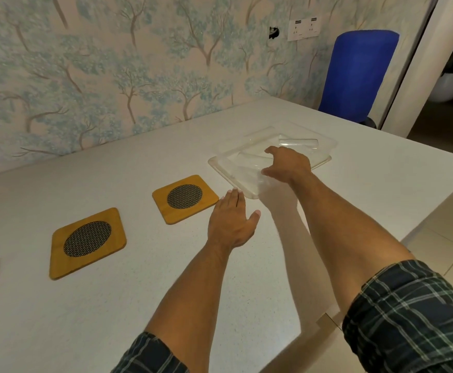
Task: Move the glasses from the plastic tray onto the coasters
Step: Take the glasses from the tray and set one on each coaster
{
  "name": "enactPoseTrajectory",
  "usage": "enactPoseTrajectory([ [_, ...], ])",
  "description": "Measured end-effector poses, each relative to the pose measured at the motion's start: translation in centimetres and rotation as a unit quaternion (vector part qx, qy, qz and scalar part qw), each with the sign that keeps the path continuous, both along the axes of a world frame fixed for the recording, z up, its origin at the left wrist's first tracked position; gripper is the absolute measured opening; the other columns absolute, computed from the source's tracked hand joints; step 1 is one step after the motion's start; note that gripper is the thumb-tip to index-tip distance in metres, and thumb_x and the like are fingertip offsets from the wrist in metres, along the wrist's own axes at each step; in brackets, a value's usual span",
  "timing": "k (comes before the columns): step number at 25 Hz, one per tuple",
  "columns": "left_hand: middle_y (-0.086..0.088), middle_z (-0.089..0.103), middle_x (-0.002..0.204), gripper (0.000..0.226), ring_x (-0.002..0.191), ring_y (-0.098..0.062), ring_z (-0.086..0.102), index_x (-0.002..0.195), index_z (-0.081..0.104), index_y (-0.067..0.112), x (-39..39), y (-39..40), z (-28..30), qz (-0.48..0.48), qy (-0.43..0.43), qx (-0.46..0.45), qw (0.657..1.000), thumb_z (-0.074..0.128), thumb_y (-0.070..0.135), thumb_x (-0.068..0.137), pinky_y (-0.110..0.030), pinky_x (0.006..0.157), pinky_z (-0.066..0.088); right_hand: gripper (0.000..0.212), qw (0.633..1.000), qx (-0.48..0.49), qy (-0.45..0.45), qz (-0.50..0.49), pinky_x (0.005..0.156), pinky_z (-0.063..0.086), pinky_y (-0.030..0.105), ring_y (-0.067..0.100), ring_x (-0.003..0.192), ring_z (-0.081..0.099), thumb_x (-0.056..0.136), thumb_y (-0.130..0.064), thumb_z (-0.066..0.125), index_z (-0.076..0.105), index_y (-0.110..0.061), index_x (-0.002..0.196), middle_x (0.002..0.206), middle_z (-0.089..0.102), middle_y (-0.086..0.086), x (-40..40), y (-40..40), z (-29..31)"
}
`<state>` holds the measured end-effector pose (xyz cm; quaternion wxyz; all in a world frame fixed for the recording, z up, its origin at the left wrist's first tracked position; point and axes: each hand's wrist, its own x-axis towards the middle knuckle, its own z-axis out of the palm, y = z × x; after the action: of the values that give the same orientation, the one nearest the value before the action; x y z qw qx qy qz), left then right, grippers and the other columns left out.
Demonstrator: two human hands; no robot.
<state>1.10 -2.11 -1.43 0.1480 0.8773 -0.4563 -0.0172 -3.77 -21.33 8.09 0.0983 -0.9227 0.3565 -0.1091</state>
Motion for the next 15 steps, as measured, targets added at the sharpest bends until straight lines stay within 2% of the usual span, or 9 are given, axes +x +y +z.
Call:
enactPoseTrajectory([
  [4,-0.009,0.006,0.173,0.083,0.16,-0.023,0.003,0.164,0.008,0.009,0.1,-0.2,-0.1,0.006,-0.006,0.0,1.0,0.025,0.062,0.103,-0.038,0.126,0.001,0.066,0.996,0.016,0.082,0.015,0.084,0.04,0.036,0.025,0.121,0.059,0.082,-0.042,0.076,0.051,-0.03,0.142,0.136,0.062,-0.001,1.8,-0.7,0.5],
  [8,-0.007,0.005,0.174,0.084,0.16,-0.022,0.002,0.165,0.007,0.011,0.3,-0.3,-0.4,0.007,-0.011,0.015,1.0,0.022,0.064,0.102,-0.038,0.126,-0.002,0.065,0.994,0.009,0.111,0.022,0.093,0.04,0.039,0.029,0.124,0.057,0.085,-0.039,0.074,0.05,-0.025,0.144,0.137,0.06,0.002,2.8,-0.7,0.7],
  [13,-0.006,0.003,0.174,0.084,0.16,-0.021,0.0,0.165,0.006,0.013,0.4,-0.2,-0.3,0.011,-0.014,0.018,1.0,0.022,0.065,0.102,-0.036,0.124,-0.004,0.077,0.995,0.041,0.086,0.021,0.094,0.04,0.039,0.029,0.124,0.057,0.072,-0.04,0.086,0.055,-0.021,0.14,0.137,0.06,0.004,3.6,-0.6,1.6],
  [15,-0.006,0.003,0.174,0.084,0.16,-0.022,0.0,0.165,0.006,0.012,0.2,-0.2,-0.2,0.01,-0.014,0.023,1.0,0.021,0.066,0.101,-0.038,0.125,-0.002,0.08,0.996,0.06,0.061,0.025,0.088,0.04,0.038,0.029,0.121,0.058,0.068,-0.043,0.089,0.057,-0.019,0.137,0.134,0.062,0.004,4.1,-0.6,2.2],
])
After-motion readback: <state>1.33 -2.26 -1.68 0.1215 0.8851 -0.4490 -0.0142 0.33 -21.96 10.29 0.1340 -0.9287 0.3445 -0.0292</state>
